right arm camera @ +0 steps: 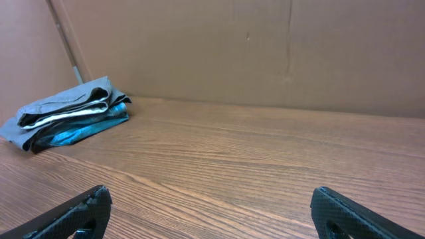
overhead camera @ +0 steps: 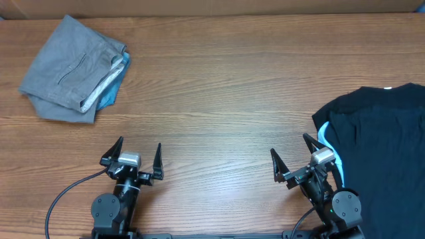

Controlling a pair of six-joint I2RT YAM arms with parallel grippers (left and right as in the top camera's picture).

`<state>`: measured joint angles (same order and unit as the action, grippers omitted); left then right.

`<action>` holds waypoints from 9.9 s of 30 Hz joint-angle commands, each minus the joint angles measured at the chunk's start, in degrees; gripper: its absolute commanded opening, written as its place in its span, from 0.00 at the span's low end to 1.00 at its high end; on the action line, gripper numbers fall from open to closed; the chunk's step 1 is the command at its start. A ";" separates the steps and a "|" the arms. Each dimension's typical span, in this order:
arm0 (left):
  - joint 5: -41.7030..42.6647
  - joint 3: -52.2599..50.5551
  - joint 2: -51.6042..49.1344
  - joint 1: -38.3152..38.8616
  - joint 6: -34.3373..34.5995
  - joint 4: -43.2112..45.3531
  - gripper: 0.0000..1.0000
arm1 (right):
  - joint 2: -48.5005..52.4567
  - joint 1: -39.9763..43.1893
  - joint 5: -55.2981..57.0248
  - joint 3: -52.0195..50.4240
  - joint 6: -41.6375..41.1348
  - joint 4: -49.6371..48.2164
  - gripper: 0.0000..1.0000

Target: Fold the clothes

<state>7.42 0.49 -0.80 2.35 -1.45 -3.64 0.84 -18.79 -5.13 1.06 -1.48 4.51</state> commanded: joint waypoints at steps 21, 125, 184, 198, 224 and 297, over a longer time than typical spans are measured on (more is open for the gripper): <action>-0.37 -0.22 0.31 -0.50 0.76 -0.13 1.00 | -0.55 0.26 -0.07 -0.61 -0.22 -0.24 1.00; 10.95 61.07 -54.36 -0.46 10.88 -42.88 1.00 | 114.64 44.68 4.85 84.74 -34.53 56.43 0.60; 7.76 62.18 -56.08 -0.50 13.07 -41.70 1.00 | 102.09 26.86 -12.66 115.67 -13.07 73.79 0.07; -11.21 79.89 -56.08 -0.50 14.21 -53.16 1.00 | 102.01 -16.57 3.89 115.75 -19.63 72.28 0.74; 4.61 81.77 -97.53 29.55 5.22 -31.21 1.00 | 83.32 18.03 -0.55 123.10 -28.59 80.67 0.90; -9.40 106.55 -91.19 8.09 11.67 -67.30 0.62 | 83.45 18.27 4.24 123.10 -28.37 87.03 0.98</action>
<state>0.89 106.56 -92.18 11.44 10.74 -69.10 84.07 -0.78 -1.87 123.52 -29.95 92.14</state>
